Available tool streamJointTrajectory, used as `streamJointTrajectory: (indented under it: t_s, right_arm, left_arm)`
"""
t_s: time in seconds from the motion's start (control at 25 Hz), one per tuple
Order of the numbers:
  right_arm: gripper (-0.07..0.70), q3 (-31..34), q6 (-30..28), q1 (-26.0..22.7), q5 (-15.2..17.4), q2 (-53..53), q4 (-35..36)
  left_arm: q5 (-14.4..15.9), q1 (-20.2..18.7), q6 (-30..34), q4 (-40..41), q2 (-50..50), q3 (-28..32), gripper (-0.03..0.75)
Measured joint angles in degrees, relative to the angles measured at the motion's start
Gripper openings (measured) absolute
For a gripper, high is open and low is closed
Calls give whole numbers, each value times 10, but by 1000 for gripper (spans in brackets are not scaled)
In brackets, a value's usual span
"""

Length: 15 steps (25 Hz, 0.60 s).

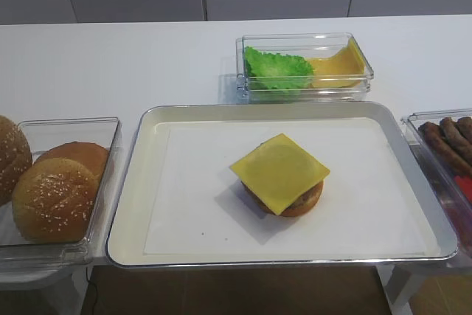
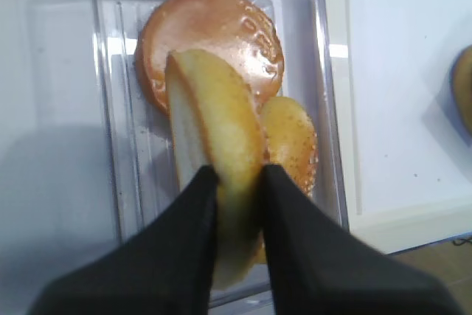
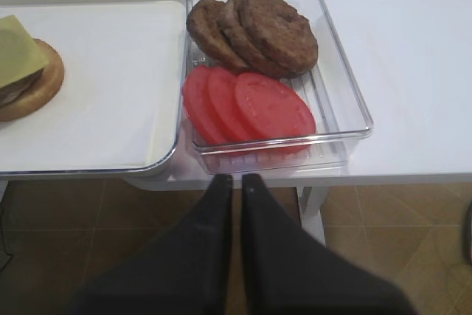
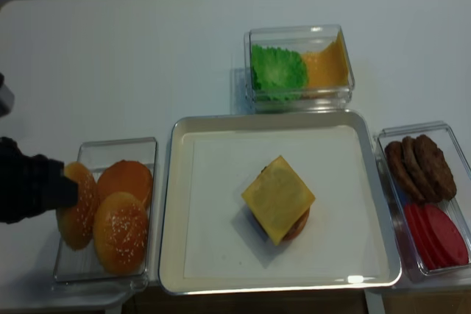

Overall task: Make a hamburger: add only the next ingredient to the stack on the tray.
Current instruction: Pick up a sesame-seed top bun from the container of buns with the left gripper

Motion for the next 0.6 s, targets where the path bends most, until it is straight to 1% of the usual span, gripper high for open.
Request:
streamJointTrajectory:
  t_s: [0.2, 0.36, 0.48, 0.6]
  right_arm:
    - [27, 0, 0, 0, 0, 0, 0]
    - [27, 0, 0, 0, 0, 0, 0]
    - [27, 0, 0, 0, 0, 0, 0]
    - [27, 0, 0, 0, 0, 0, 0]
  left_arm:
    - [20, 0, 0, 0, 0, -53, 134]
    - [36, -4, -1, -16, 0, -96, 134]
    - [44, -31, -1, -23, 0, -104, 134]
    - [48, -82, -9, -27, 0, -104, 133]
